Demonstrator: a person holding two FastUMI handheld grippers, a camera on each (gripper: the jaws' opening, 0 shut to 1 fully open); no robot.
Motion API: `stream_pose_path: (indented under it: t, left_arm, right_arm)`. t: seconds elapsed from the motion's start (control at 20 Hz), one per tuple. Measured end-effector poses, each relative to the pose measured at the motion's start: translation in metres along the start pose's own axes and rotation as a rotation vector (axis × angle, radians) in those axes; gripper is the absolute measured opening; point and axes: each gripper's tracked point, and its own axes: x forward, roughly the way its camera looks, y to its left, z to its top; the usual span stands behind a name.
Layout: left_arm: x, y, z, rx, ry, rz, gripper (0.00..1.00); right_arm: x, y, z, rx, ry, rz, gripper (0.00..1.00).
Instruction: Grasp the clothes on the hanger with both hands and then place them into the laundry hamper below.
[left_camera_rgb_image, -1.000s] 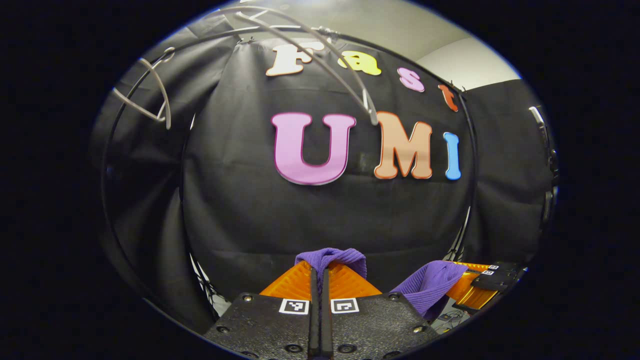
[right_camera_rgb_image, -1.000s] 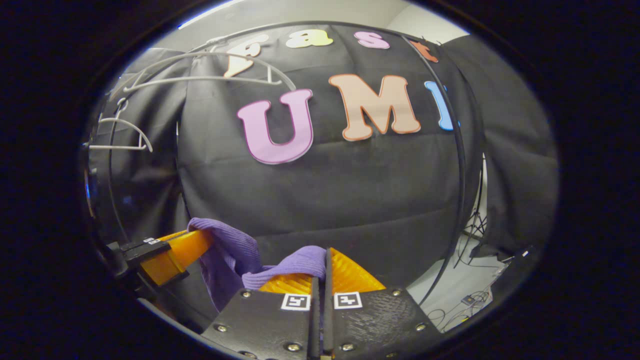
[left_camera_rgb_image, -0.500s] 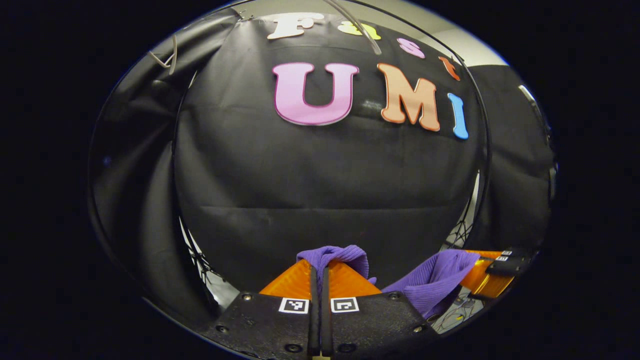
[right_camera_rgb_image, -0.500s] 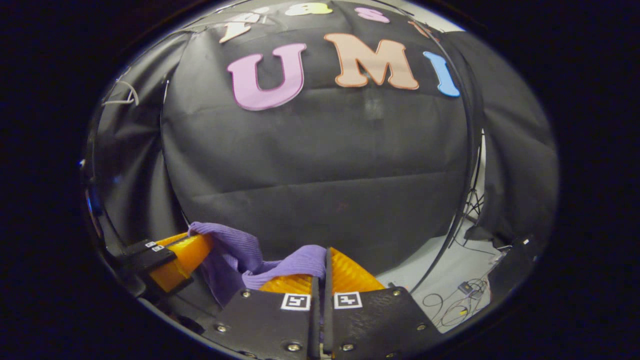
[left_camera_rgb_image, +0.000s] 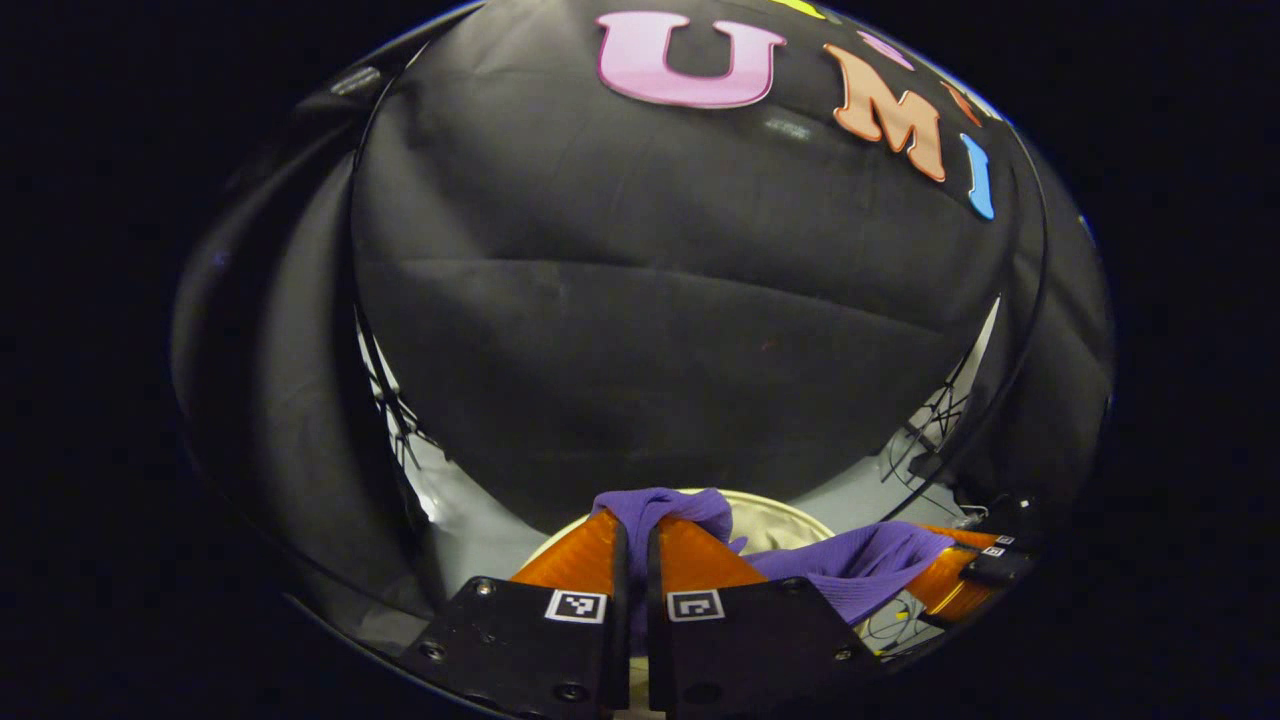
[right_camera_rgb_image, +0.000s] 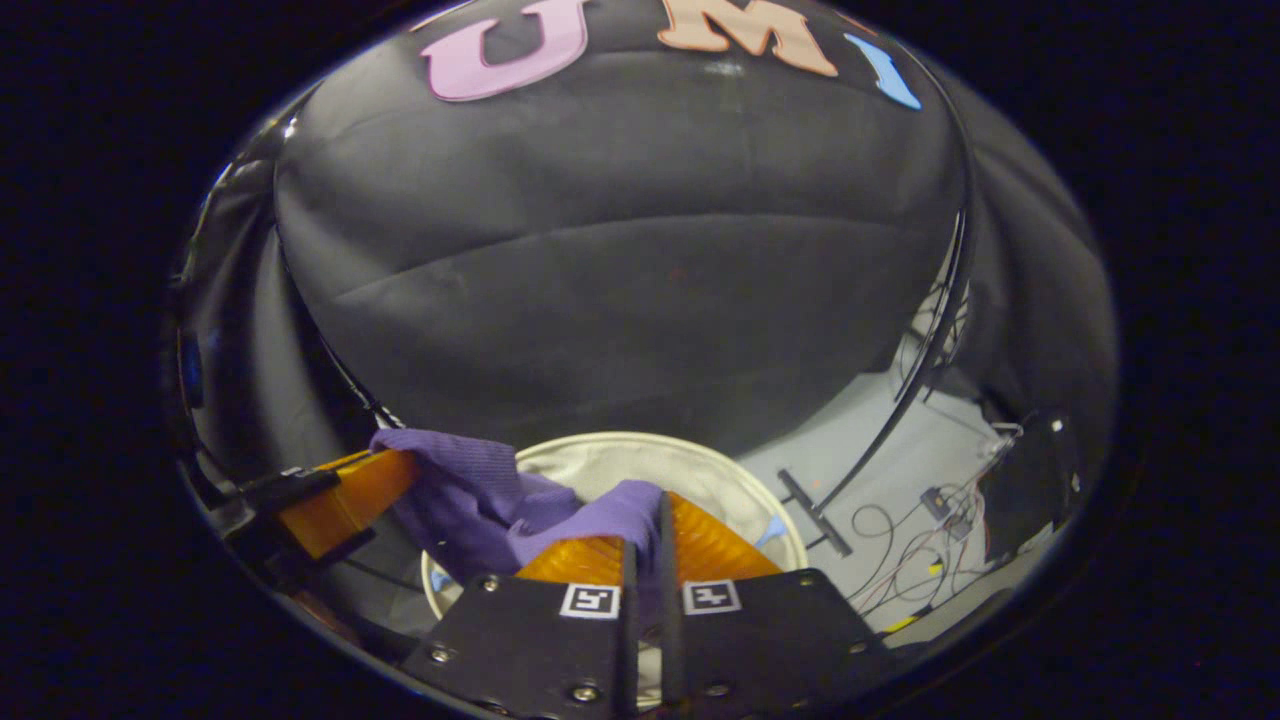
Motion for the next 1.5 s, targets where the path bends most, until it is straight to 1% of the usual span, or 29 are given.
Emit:
stream_pose_path:
  t: [0.05,0.1,0.15,0.2,0.3,0.35,0.4,0.45,0.5,0.55,0.6,0.75,0.8,0.85,0.9,0.95,1.1,1.3,1.35,1.4,1.5]
  left_arm:
    - [0.001,-0.006,-0.004,-0.010,0.024,-0.020,0.21]
    - [-0.001,-0.006,-0.003,0.000,0.020,-0.024,0.34]
    - [-0.001,-0.008,0.001,0.021,0.007,-0.030,0.46]
    - [0.000,-0.004,0.005,0.025,-0.008,-0.032,0.59]
    - [-0.007,0.001,0.013,0.038,-0.036,-0.013,0.84]
    - [-0.009,0.003,0.016,0.055,-0.043,-0.004,0.96]
    - [-0.011,0.008,0.014,0.078,-0.043,0.019,0.98]
    - [-0.016,0.015,0.018,0.098,-0.051,0.043,0.97]
    - [-0.022,0.015,0.027,0.114,-0.073,0.050,0.98]
    - [-0.028,0.014,0.038,0.118,-0.100,0.049,0.97]
    - [-0.033,0.012,0.040,0.119,-0.102,0.047,0.97]
    - [-0.055,0.005,0.038,0.121,-0.080,0.012,0.97]
    - [-0.062,0.010,0.036,0.134,-0.071,0.019,0.97]
    - [-0.067,0.012,0.038,0.139,-0.075,0.027,0.97]
    - [-0.074,0.011,0.043,0.138,-0.084,0.025,0.97]
    - [-0.080,0.009,0.048,0.126,-0.082,0.023,0.97]
    - [-0.095,0.013,0.058,0.112,-0.083,0.025,0.97]
    - [-0.111,0.019,0.082,0.174,-0.105,0.078,0.97]
    - [-0.116,0.018,0.089,0.181,-0.110,0.082,0.97]
    - [-0.123,0.013,0.098,0.180,-0.117,0.078,0.97]
    - [-0.134,0.005,0.113,0.174,-0.130,0.066,0.97]
  right_arm:
    - [0.003,0.000,-0.005,0.020,0.016,0.007,0.11]
    - [0.002,0.004,-0.004,0.032,0.019,0.021,0.21]
    - [0.005,0.004,-0.005,0.024,0.017,0.001,0.26]
    - [0.003,0.003,-0.001,0.012,0.006,-0.007,0.42]
    - [-0.004,0.002,0.003,-0.020,-0.012,-0.019,0.53]
    - [-0.010,0.003,0.005,-0.030,-0.024,-0.017,0.61]
    - [-0.013,0.008,0.007,-0.043,-0.032,-0.001,0.74]
    - [-0.022,0.014,0.011,-0.055,-0.037,0.019,0.87]
    - [-0.028,0.016,0.014,-0.064,-0.040,0.020,1.00]
    - [-0.033,0.015,0.019,-0.068,-0.052,0.015,0.99]
    - [-0.038,0.013,0.024,-0.066,-0.068,0.007,0.99]
    - [-0.053,0.012,0.037,-0.045,-0.097,0.018,0.99]
    - [-0.057,0.011,0.041,-0.038,-0.101,0.027,0.94]
    - [-0.062,0.012,0.042,-0.025,-0.096,0.045,0.99]
    - [-0.065,0.012,0.049,-0.021,-0.110,0.053,0.95]
    - [-0.070,0.006,0.058,-0.019,-0.122,0.047,0.99]
    - [-0.086,0.000,0.086,-0.009,-0.176,0.059,0.99]
    - [-0.112,-0.010,0.125,0.005,-0.249,0.064,0.99]
    - [-0.120,-0.013,0.133,0.006,-0.264,0.063,0.94]
    - [-0.125,-0.017,0.142,0.007,-0.277,0.060,0.99]
    - [-0.138,-0.021,0.159,0.010,-0.302,0.065,0.99]
